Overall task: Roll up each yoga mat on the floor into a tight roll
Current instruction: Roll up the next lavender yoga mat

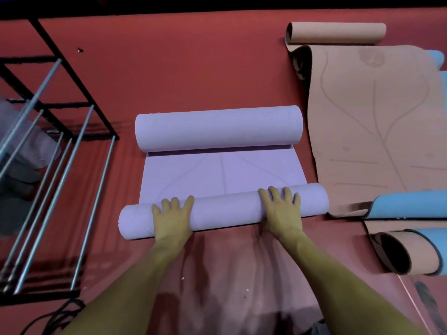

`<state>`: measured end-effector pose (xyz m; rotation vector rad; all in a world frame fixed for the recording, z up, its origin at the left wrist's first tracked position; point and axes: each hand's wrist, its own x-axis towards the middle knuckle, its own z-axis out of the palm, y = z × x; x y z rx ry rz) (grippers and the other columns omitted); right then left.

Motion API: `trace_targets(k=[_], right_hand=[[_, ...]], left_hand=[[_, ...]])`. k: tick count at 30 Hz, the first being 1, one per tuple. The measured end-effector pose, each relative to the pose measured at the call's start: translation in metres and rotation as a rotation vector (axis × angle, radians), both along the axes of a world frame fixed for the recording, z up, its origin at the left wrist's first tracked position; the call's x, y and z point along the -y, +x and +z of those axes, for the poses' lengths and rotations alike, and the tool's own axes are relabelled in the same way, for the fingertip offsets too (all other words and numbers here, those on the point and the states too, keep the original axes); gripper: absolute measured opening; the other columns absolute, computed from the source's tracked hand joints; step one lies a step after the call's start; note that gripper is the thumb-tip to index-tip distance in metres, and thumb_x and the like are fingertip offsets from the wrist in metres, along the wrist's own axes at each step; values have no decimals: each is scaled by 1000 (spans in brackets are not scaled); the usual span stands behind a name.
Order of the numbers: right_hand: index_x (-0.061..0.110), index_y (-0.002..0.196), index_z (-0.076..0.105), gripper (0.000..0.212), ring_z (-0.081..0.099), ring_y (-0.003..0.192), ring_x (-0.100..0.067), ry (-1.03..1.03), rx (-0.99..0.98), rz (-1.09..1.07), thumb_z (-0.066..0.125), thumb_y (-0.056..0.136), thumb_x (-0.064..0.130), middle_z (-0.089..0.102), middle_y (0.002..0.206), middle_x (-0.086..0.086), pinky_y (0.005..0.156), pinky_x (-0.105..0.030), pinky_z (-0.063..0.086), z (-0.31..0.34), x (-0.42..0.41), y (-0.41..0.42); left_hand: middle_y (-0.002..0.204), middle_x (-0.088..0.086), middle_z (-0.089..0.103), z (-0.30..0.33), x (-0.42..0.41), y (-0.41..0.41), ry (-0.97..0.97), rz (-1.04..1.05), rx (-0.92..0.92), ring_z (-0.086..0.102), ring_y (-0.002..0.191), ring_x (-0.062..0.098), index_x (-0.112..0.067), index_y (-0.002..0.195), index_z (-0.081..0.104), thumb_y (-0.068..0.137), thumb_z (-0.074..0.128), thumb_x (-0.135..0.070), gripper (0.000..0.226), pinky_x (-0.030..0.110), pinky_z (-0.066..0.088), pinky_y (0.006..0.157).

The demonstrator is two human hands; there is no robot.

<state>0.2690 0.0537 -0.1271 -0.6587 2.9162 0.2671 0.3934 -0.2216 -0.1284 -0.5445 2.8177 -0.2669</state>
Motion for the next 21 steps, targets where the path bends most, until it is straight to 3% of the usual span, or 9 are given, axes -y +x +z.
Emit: trace_targets(k=[2,5,9,12,17,19,21], right_hand=[[23,145,47,81,47,117,-42,35,22,8,76,69,16,55,135,-5,98,-61,39,9,2,-1],[25,144,42,73,47,119,-38,91,102,27,73,78,22,52,136,-2,96,-54,42,22,1,3],[26,139,43,68,46,121,-35,162,272,33,74,79,38,53,131,1,90,-47,45,39,-3,19],[18,137,38,69,50,118,-33,184,327,28,72,80,34,57,125,-1,90,-46,46,42,-7,38],[15,141,34,71,50,123,-38,152,314,13,72,82,27,57,133,-4,103,-54,42,39,-9,48],[17,142,36,75,42,131,-40,125,329,-5,76,79,28,47,145,-5,109,-58,37,38,-8,44],[20,139,45,78,38,130,-39,98,273,-7,84,72,33,40,144,-9,111,-55,35,36,-9,41]], left_hand=[[118,3,60,11,3,-2,23,-6,29,55,109,31,-40,143,44,62,82,-42,90,50,42,95],[128,-2,56,25,4,0,72,-11,142,53,119,27,-45,143,33,63,81,-54,93,46,41,96],[121,-6,62,45,4,15,202,-19,289,57,116,26,-46,131,45,54,86,-59,89,44,42,90],[119,-8,64,53,-2,31,259,-10,357,56,117,26,-47,127,49,50,87,-59,87,45,43,93],[125,-2,57,51,-7,41,316,34,309,49,124,28,-57,140,37,50,87,-66,103,50,37,102],[135,-1,52,49,-4,40,352,55,298,45,129,28,-61,150,26,52,88,-65,116,51,33,108],[149,1,40,46,-3,40,386,66,271,39,137,27,-60,155,19,51,91,-60,126,53,28,113]])
